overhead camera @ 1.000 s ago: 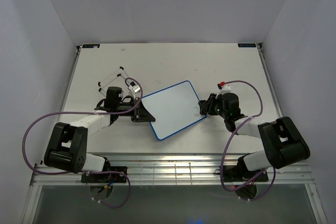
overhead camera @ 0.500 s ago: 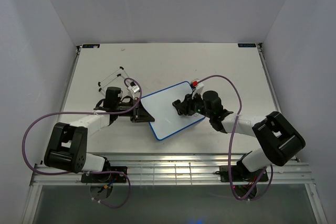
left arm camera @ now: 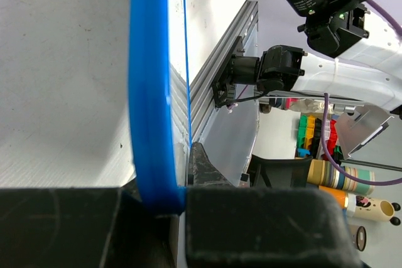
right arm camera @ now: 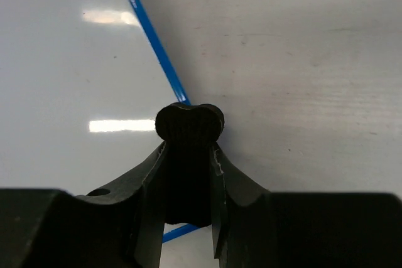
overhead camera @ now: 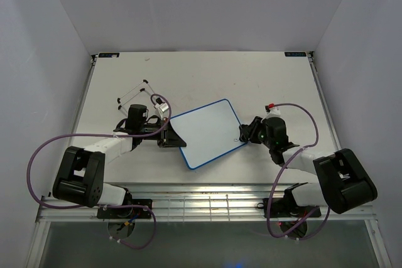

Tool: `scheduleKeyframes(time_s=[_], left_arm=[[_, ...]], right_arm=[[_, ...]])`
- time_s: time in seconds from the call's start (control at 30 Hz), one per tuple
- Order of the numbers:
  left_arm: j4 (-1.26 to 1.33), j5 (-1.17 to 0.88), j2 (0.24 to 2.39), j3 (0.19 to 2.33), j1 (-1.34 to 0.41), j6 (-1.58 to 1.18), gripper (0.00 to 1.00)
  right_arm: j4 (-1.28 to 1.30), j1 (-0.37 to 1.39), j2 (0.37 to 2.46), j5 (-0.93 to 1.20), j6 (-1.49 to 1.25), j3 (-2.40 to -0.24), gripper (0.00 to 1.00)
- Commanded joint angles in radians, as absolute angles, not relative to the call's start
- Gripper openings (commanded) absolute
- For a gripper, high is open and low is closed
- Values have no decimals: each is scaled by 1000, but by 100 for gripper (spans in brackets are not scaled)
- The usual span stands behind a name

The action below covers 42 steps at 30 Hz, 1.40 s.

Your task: Erase the whiteboard

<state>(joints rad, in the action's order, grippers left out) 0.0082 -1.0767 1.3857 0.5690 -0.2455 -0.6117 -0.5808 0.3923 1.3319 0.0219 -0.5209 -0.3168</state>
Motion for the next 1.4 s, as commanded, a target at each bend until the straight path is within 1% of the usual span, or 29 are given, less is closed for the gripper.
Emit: scheduleKeyframes(time_s=[0.0, 0.1, 0.17, 0.2, 0.3, 0.33, 0.47, 0.57, 0.67, 0.7, 0.77, 0.8, 0.87, 0.9, 1.0, 1.07, 1.17, 1.2, 1.27, 1.3, 1.37], left_arm=[[64, -1154, 1336, 578, -250, -595, 0], [69, -1160, 1336, 575, -249, -597, 0], [71, -1163, 1336, 575, -249, -597, 0], [72, -1166, 1339, 577, -249, -598, 0], [78, -1169, 1341, 577, -249, -603, 0], [78, -1167, 1342, 580, -249, -603, 0], [81, -1167, 1342, 577, -249, -604, 0], [81, -1166, 1344, 578, -249, -606, 0], [81, -1166, 1342, 580, -249, -604, 0], [81, -1166, 1342, 580, -249, -604, 0], [80, -1166, 1341, 577, -249, -604, 0], [80, -1167, 1341, 577, -249, -604, 0], [80, -1169, 1344, 580, -249, -601, 0], [80, -1170, 1344, 581, -249, -601, 0], [80, -1173, 1345, 583, -249, -600, 0], [78, -1174, 1344, 583, -249, -600, 0], [78, -1175, 1342, 580, -249, -600, 0], [80, -1175, 1342, 578, -249, -598, 0], [81, -1177, 1347, 580, -249, -598, 0], [81, -1178, 1348, 583, -250, -597, 0], [81, -1183, 1354, 584, -249, -597, 0]], right_arm=[[-388, 370, 1327, -132, -572, -278, 8], [-394, 371, 1316, -118, -559, -275, 8], [-437, 373, 1312, -17, -532, -265, 8], [-516, 383, 1307, 89, -516, -255, 8], [-729, 431, 1310, 317, -491, -216, 8], [-768, 451, 1312, 351, -479, -215, 8], [-865, 572, 1318, 432, -442, -233, 8], [-902, 601, 1333, 451, -439, -238, 8], [-832, 600, 1329, 358, -439, -242, 8], [-784, 577, 1322, 259, -449, -245, 8], [-668, 539, 1304, 188, -474, -242, 8], [-611, 499, 1299, 90, -510, -247, 8], [-434, 450, 1302, 8, -535, -282, 8], [-375, 439, 1308, -82, -549, -299, 8], [-246, 422, 1335, -197, -563, -351, 8], [-230, 420, 1330, -227, -575, -360, 8], [-339, 422, 1298, -109, -517, -339, 8], [-435, 428, 1292, 16, -497, -333, 8], [-530, 458, 1276, 150, -436, -334, 8], [-613, 475, 1276, 270, -413, -342, 8], [-673, 540, 1279, 346, -368, -363, 8]])
